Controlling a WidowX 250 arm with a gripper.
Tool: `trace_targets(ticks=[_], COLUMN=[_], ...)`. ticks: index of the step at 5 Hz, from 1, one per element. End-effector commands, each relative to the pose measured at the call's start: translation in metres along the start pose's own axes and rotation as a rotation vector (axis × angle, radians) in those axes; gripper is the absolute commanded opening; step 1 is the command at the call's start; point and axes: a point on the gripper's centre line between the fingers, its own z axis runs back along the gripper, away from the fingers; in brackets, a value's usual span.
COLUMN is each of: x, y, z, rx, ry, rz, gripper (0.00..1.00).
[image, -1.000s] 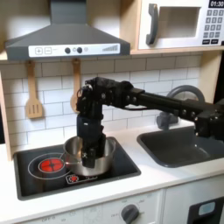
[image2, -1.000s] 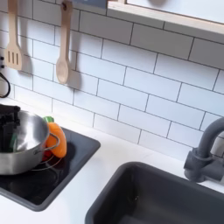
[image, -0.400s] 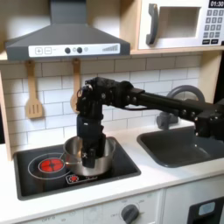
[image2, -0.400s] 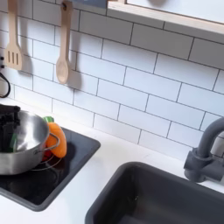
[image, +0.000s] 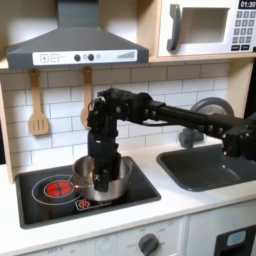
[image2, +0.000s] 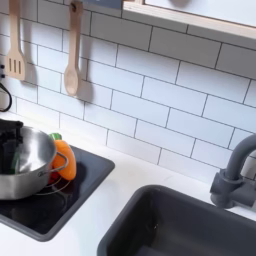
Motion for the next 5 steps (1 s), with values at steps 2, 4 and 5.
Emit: trace_targets(ticks=[2,4,5], x=[0.0022,0.0018,0.0015], y=[0.0042,0.0048,0.0051], z=[-0.0021,-0.0098,-0.0099], rx=[0.019,0.035,0.035], ry=[-0.011,0.007,0.012], rz=[0.03,0.039,0.045], gripper=[0.0,0.0,0.0])
